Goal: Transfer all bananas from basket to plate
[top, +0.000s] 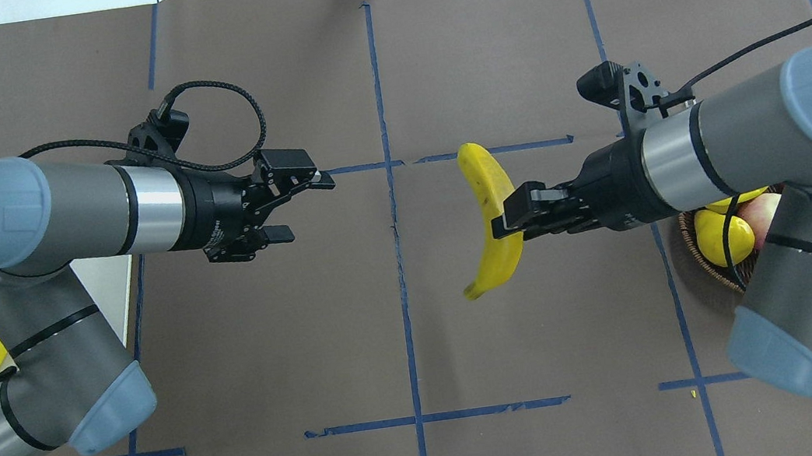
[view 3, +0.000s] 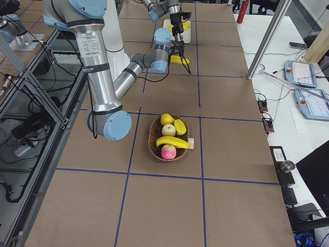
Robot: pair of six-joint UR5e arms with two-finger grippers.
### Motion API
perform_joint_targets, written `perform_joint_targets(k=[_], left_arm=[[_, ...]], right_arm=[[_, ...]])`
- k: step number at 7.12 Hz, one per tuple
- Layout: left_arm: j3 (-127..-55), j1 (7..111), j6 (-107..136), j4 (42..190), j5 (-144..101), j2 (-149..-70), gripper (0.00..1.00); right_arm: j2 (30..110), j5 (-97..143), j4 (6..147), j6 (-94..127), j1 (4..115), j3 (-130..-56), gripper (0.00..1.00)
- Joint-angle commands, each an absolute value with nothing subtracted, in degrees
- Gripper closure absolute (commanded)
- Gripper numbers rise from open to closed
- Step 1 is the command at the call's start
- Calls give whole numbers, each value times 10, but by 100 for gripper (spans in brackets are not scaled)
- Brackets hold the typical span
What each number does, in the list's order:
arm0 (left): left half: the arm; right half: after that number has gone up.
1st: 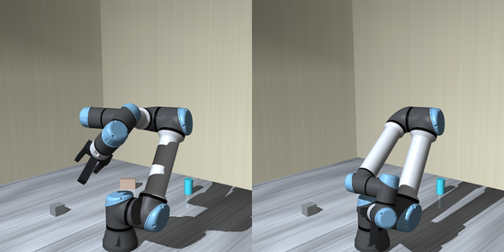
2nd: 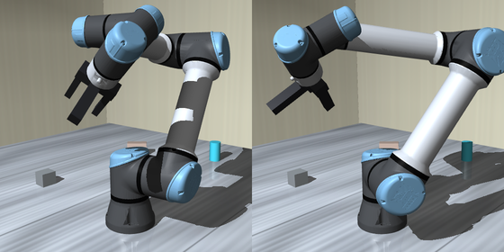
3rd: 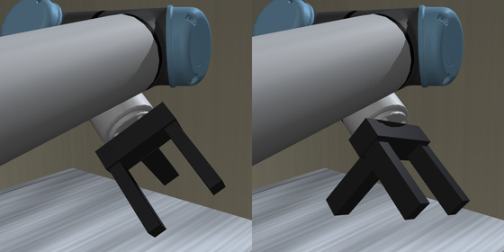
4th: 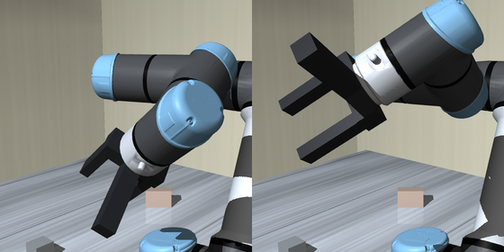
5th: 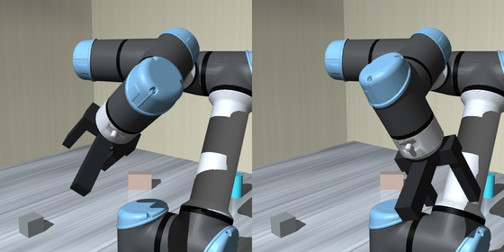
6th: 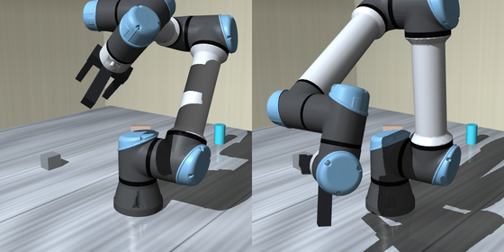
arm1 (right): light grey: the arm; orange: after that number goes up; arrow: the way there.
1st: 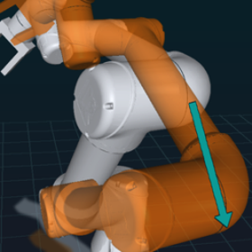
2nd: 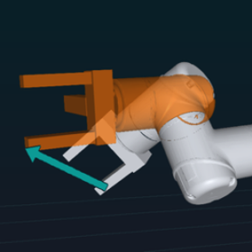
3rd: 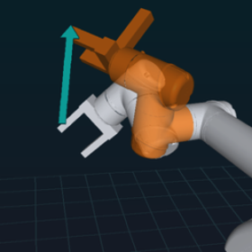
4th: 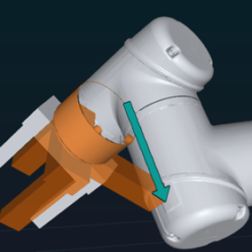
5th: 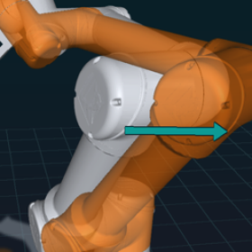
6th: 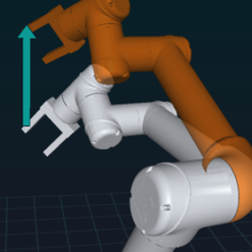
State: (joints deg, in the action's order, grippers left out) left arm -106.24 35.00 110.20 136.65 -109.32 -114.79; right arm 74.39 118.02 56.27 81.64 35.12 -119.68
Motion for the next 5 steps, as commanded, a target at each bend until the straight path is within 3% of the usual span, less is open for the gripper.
perform_joint_targets(k=[1, 5], left_arm=[[-1027, 324, 1144, 1415, -1041, -1190, 1], [-1012, 286, 1150, 1416, -1041, -1213, 1]], right_arm=[[720, 1088, 554, 831, 276, -1199, 100], [697, 1020, 558, 830, 218, -1206, 100]])
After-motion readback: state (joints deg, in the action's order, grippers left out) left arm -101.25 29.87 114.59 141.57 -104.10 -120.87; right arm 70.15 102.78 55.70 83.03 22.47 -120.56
